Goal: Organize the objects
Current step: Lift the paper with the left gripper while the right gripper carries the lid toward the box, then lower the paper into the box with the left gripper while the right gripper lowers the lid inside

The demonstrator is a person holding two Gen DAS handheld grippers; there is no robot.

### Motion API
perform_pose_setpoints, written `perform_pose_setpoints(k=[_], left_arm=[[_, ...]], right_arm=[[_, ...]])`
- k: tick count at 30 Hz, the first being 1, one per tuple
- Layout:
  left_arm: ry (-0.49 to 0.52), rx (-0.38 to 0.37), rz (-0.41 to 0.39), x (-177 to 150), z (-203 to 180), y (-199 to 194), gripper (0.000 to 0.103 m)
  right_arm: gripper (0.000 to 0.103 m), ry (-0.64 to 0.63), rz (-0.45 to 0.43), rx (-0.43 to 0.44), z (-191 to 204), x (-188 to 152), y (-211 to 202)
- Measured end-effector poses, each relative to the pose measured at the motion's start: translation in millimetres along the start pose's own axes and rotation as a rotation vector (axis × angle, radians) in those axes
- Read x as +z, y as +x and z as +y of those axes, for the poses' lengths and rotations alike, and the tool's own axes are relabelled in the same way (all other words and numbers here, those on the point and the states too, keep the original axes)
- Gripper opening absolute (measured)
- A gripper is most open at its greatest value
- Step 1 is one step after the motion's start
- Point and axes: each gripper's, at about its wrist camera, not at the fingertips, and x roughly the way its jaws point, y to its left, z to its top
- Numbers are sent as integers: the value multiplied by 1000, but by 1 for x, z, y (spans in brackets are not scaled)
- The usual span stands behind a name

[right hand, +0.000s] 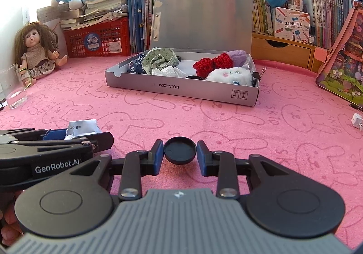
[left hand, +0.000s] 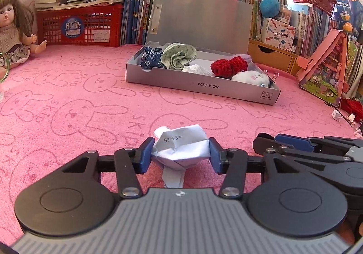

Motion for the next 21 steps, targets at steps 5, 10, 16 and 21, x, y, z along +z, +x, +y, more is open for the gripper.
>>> perform_pose_setpoints(k=[5,10,16,21], left_arm=[[57,2,-12,13,-2,2,57],[86,9,-10,28,0,9,57],[112,14,-16,44,1,15,57],[107,21,-24,56,5,20,57]], right_arm=[[37,17,-2,-1,-2,4,2],[37,40,-12,-8,-7,11,3],[37,45,-29,-24,-13,21,4],[37,42,-44,-42,-18,31,5]])
